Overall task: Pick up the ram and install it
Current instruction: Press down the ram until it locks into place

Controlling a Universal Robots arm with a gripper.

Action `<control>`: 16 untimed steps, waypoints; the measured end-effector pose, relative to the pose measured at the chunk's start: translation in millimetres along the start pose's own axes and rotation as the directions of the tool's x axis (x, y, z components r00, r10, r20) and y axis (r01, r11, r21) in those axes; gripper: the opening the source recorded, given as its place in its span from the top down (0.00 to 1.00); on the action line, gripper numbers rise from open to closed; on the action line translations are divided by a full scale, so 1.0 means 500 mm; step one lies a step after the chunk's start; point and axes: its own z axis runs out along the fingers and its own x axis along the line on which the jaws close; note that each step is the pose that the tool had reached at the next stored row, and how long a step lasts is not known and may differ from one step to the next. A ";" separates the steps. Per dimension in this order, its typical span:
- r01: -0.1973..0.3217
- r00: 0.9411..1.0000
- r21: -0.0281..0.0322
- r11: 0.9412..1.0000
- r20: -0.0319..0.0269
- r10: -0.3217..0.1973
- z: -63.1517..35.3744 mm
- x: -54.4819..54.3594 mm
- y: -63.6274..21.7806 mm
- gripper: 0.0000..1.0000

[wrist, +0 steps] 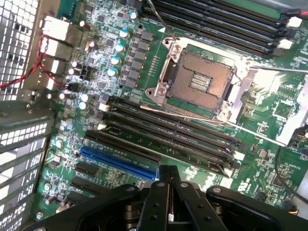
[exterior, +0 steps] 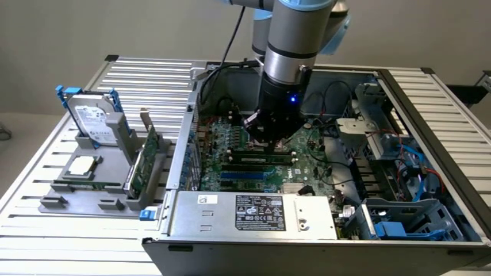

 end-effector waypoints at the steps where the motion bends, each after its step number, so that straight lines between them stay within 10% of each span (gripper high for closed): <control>1: -0.012 1.000 0.000 1.000 0.002 0.012 0.000 0.000 0.000 0.89; 16: -0.180 0.983 0.002 0.984 0.044 0.180 0.000 0.000 0.000 0.89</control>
